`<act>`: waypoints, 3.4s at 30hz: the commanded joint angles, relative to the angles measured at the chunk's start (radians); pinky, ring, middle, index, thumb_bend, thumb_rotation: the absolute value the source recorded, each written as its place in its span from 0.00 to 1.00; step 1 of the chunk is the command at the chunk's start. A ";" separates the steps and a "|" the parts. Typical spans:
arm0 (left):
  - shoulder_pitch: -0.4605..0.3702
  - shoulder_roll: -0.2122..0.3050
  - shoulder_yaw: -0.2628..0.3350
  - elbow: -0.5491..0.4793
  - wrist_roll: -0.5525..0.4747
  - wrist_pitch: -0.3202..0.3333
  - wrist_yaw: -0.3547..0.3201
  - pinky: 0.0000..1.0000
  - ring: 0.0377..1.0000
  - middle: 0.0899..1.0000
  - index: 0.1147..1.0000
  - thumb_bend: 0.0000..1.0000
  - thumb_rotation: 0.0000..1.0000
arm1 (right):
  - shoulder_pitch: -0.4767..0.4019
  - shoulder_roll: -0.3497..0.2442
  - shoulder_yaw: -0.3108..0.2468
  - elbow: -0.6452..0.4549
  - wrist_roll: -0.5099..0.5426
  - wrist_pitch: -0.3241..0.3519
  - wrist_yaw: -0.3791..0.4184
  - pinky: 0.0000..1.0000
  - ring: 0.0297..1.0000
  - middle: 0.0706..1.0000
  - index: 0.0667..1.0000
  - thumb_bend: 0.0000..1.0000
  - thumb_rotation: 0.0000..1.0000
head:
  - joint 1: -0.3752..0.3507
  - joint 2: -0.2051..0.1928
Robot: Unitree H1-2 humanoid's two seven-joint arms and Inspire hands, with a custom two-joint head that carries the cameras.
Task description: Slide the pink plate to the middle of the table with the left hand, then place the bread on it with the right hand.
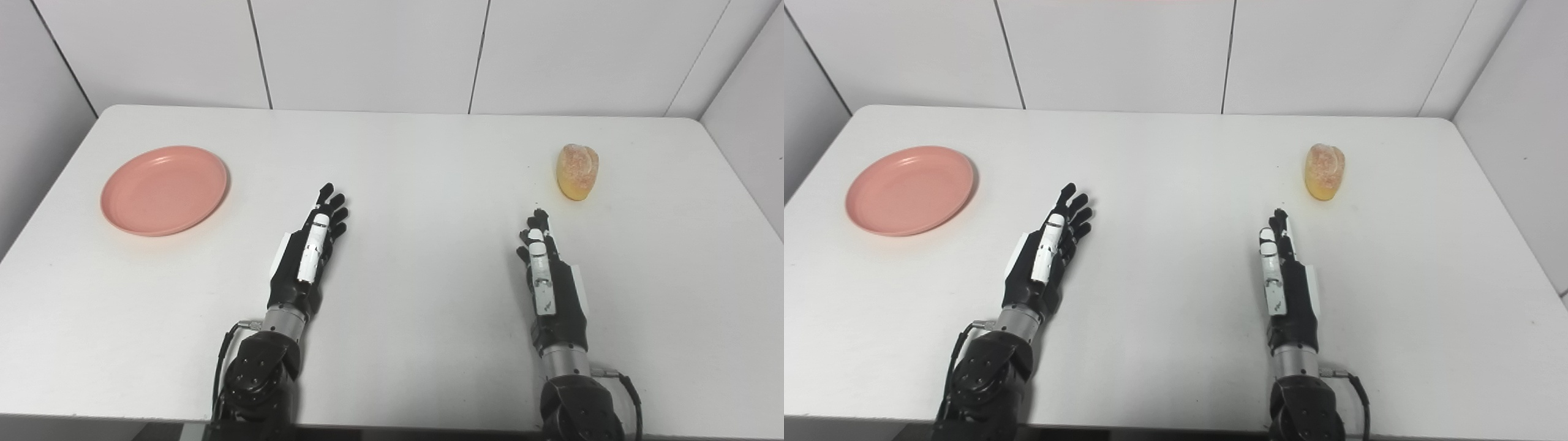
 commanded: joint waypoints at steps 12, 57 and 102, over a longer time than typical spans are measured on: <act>-0.010 0.001 -0.005 0.000 -0.002 0.017 -0.012 0.96 0.95 0.96 0.96 0.35 1.00 | -0.015 0.008 0.002 -0.019 -0.001 -0.006 -0.001 0.97 0.96 0.98 0.98 0.26 1.00 | 0.003 0.000; -0.056 -0.059 -0.050 0.240 0.095 -0.154 0.034 0.95 0.95 0.97 0.97 0.33 1.00 | -0.025 -0.096 -0.038 0.126 0.133 -0.189 0.089 1.00 1.00 1.00 1.00 0.20 1.00 | 0.333 -0.210; -0.178 -0.008 0.007 -0.163 0.038 0.056 0.000 0.95 0.92 0.94 0.94 0.42 1.00 | -0.052 -0.079 -0.032 0.121 0.088 -0.147 0.066 0.99 0.98 0.99 0.98 0.19 1.00 | 0.341 -0.219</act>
